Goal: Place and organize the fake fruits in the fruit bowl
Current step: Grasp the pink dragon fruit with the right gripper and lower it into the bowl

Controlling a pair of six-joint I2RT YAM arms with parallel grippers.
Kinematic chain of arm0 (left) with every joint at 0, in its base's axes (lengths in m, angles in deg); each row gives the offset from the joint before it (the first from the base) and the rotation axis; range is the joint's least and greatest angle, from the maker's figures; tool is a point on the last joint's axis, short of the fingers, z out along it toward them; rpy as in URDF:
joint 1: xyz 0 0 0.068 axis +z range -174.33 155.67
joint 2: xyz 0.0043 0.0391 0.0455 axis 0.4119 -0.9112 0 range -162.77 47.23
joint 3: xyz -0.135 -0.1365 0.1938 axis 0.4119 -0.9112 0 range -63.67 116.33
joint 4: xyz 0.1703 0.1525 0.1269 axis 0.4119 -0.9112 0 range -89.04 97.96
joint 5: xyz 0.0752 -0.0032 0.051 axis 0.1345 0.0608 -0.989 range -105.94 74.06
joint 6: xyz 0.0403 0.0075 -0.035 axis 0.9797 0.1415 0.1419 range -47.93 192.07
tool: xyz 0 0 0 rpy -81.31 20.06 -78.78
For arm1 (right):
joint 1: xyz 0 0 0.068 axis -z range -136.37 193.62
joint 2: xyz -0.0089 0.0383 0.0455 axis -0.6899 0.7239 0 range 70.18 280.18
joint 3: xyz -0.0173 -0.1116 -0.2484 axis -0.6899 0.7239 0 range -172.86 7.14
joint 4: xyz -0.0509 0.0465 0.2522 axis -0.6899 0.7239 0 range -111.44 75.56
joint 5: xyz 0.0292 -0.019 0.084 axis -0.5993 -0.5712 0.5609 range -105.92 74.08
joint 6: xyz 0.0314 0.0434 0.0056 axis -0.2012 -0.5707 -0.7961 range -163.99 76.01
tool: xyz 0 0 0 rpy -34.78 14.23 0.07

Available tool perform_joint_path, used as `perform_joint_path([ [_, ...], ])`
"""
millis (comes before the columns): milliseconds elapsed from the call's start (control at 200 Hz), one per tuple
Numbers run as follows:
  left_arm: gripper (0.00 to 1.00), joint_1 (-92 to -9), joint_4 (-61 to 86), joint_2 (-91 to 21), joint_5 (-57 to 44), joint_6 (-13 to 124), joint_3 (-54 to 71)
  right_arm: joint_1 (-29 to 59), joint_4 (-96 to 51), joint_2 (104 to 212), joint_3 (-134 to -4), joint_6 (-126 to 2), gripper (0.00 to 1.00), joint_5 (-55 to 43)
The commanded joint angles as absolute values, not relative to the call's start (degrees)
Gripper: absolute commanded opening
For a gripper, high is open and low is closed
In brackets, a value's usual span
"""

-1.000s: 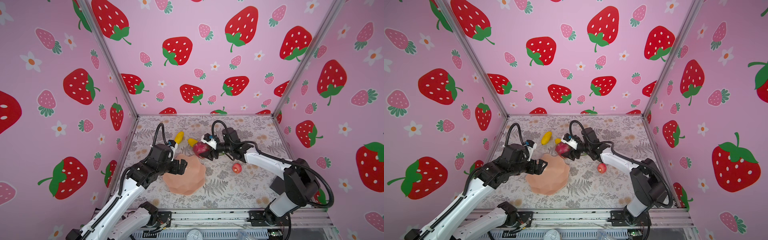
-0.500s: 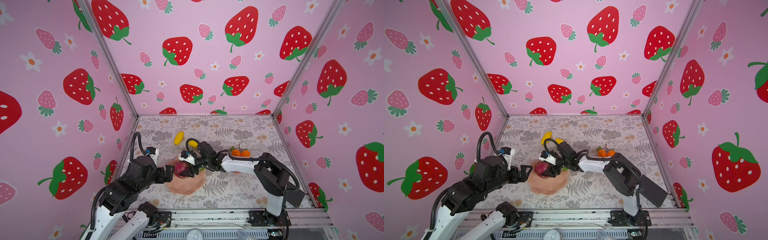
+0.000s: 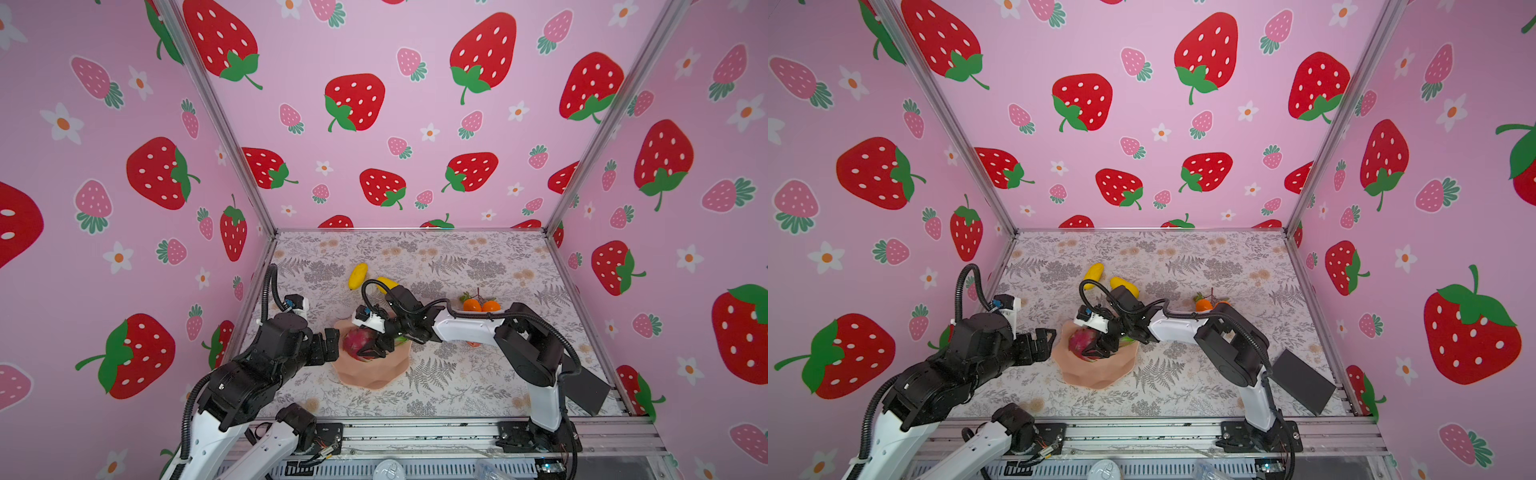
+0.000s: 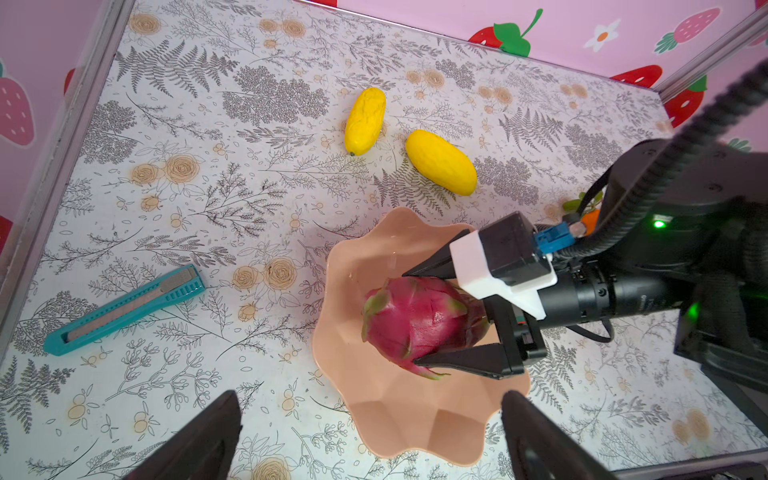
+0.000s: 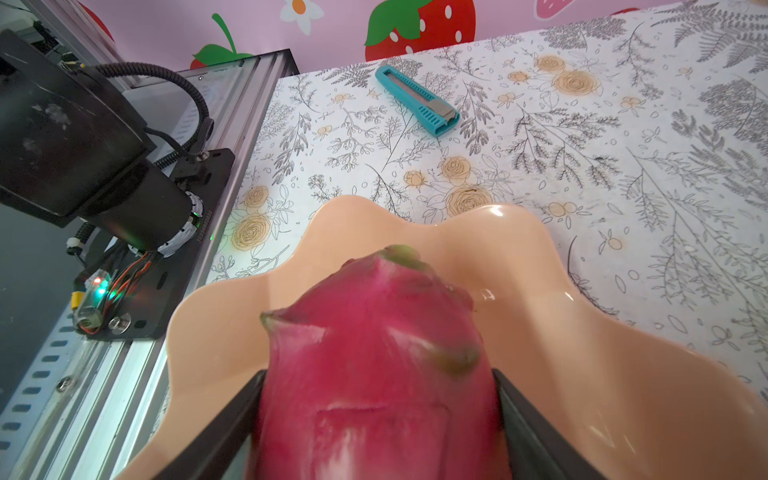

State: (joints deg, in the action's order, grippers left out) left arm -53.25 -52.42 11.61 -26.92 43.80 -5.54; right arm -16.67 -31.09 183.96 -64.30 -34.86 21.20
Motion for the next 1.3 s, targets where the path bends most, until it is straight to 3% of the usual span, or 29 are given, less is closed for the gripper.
perform_joint_path([
  [0,0.99,-53.28,-52.8,11.63,-28.44,43.93,-3.91,-17.37,-29.69,184.62,-65.9,-33.08,0.74,23.01],
  [655,0.99,-53.32,-50.15,12.08,-27.42,44.94,-5.75,-17.89,-26.51,186.99,-69.9,-30.53,0.9,21.1],
  [760,0.99,-53.33,-50.03,12.07,-27.11,45.18,-6.02,-18.16,-25.49,187.86,-70.56,-29.76,1.0,21.16],
  [1096,0.99,-53.27,-47.39,12.1,-27.99,47.28,-6.42,-18.34,-28.11,184.51,-70.47,-30.02,0.99,18.75],
  [1296,0.99,-53.1,-40.01,7.54,-38.92,53.92,-4.21,-16.76,-30.51,177.99,-70.38,-31.01,0.99,14.0],
])
